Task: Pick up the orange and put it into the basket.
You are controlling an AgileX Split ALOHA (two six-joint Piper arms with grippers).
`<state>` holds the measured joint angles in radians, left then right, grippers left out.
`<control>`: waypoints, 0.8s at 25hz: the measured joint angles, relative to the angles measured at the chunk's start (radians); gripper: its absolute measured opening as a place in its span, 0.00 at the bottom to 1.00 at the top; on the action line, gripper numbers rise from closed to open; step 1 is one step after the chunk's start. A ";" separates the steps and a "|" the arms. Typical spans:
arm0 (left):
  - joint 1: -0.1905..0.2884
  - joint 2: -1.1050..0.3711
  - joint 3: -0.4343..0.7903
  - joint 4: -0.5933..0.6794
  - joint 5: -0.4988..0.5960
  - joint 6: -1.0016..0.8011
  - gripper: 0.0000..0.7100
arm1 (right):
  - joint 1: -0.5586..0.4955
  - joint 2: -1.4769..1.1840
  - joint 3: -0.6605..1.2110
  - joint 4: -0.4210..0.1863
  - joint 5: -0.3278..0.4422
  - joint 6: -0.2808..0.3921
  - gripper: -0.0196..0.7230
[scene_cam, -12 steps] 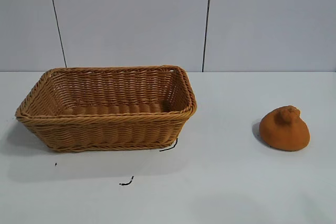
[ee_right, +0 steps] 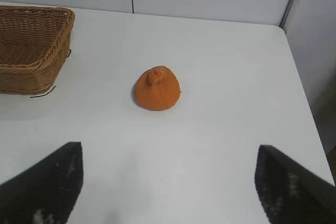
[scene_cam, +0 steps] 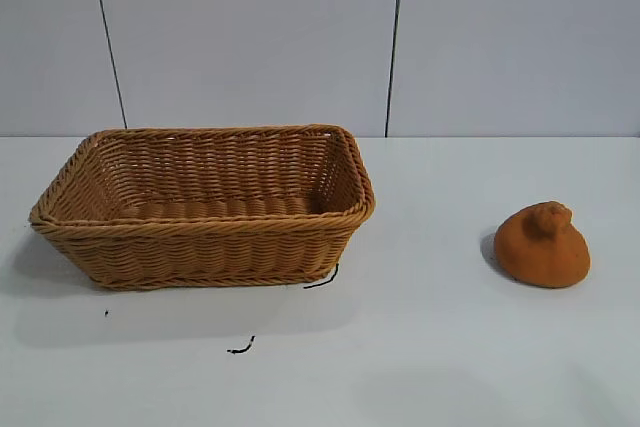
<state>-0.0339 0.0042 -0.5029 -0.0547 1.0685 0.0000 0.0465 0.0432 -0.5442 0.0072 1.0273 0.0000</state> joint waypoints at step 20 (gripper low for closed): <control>0.000 0.000 0.000 0.000 0.000 0.000 0.90 | 0.000 1.298 -0.587 0.100 0.010 0.000 0.88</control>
<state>-0.0339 0.0042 -0.5029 -0.0547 1.0685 0.0000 0.0465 1.3416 -1.1313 0.1067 1.0370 0.0000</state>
